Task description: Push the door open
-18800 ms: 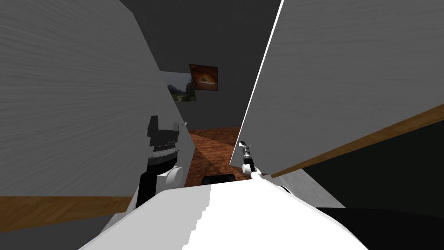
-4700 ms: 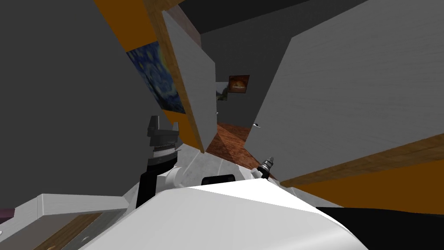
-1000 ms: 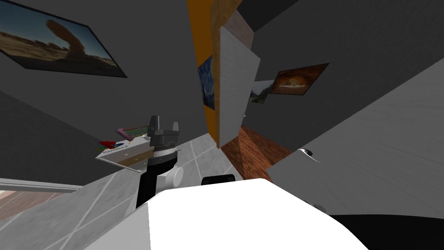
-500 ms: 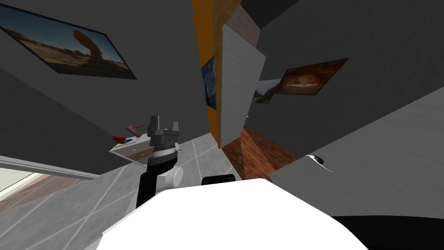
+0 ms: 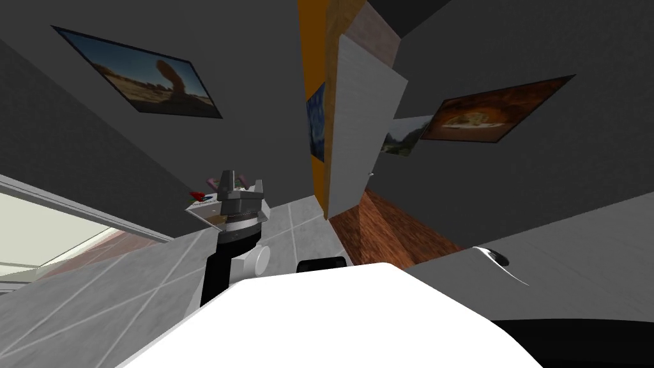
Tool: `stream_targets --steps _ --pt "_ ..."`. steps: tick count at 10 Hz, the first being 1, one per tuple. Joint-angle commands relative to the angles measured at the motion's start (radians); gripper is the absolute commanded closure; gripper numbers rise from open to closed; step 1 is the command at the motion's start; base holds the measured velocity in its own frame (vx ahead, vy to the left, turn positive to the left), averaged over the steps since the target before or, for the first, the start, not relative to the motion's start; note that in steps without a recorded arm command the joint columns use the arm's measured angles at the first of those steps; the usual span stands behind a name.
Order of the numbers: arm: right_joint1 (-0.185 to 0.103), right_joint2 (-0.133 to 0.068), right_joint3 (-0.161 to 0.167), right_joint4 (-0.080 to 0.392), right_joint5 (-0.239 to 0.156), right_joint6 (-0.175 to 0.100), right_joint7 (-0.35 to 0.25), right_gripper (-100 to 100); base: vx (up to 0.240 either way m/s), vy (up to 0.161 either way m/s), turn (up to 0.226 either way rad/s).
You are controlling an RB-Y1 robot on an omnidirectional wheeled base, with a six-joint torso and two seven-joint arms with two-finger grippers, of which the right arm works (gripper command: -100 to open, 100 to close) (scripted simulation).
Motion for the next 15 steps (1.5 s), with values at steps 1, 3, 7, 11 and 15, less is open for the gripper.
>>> stream_targets --steps 1,3,7,11,15 --pt "0.009 0.016 -0.018 -0.028 -0.004 0.010 0.005 -100 0.014 -0.093 0.107" --pt "0.017 0.016 -0.042 -0.029 -0.007 0.011 0.004 -100 0.002 -0.051 0.087" --pt "0.034 0.016 -0.088 -0.038 -0.013 0.012 0.002 -100 0.018 -0.089 0.163" --pt "0.056 0.016 -0.152 -0.038 -0.022 0.014 0.000 -100 0.014 -0.089 0.169" --pt "0.080 0.017 -0.220 -0.043 -0.032 0.017 -0.002 -100 0.011 -0.128 0.202"
